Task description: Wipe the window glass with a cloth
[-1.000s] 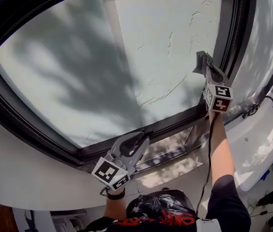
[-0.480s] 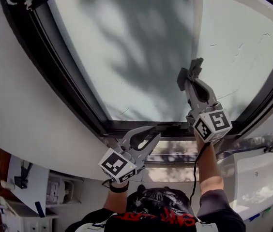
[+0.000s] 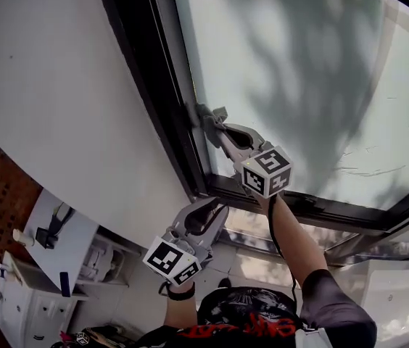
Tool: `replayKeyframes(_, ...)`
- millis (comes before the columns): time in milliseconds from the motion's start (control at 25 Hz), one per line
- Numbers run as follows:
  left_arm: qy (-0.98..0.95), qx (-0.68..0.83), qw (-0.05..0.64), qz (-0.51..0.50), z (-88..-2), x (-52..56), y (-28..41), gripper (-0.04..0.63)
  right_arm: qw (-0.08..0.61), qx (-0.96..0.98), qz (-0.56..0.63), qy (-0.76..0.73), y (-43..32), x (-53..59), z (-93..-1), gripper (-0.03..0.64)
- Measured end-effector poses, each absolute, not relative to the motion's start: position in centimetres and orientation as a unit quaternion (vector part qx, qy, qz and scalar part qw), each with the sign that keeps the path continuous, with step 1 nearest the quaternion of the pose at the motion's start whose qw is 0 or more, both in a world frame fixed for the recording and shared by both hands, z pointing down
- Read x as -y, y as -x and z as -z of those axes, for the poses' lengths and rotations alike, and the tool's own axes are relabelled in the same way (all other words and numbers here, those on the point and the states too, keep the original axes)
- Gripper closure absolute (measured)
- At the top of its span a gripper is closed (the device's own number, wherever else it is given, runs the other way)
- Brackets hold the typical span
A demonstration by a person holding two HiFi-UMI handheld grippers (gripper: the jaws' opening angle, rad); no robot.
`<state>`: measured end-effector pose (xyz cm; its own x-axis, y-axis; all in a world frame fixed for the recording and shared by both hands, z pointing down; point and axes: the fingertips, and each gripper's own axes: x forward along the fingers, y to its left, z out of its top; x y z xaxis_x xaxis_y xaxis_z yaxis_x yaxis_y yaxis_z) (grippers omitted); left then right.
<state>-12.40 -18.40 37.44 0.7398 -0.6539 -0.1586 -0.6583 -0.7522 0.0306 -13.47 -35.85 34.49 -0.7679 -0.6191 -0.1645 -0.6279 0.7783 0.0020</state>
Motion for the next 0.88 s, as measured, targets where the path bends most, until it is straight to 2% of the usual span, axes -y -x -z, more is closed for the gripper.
replayKeyframes(240,0.95,-0.304,0.003,-0.075,-37.6,19.7,9.4,0.532,0.134,-0.863,-0.05,0.485,-4.9,34.9,-33.1,0.592)
replayKeyframes(400,0.972,-0.224,0.001,-0.069,-37.5,19.5,2.8,0.532,0.104,-0.774,-0.097,0.617,-20.6,29.4,-32.5,0.592)
replayKeyframes(680,0.993,-0.1,-0.001,-0.064,-37.3,16.9,-7.0,0.532,0.109,-0.535,-0.053,0.836,-48.3,17.7,-33.5,0.592)
replayKeyframes(800,0.994,-0.089,0.001,-0.061,-37.2,16.1,-8.5,0.532,0.077,-0.438,-0.062,0.893,-53.1,14.6,-34.4,0.592)
replayKeyframes(880,0.994,-0.091,0.002,-0.059,-37.2,16.1,-9.0,0.532,0.058,-0.441,-0.084,0.892,-51.5,14.7,-34.5,0.592)
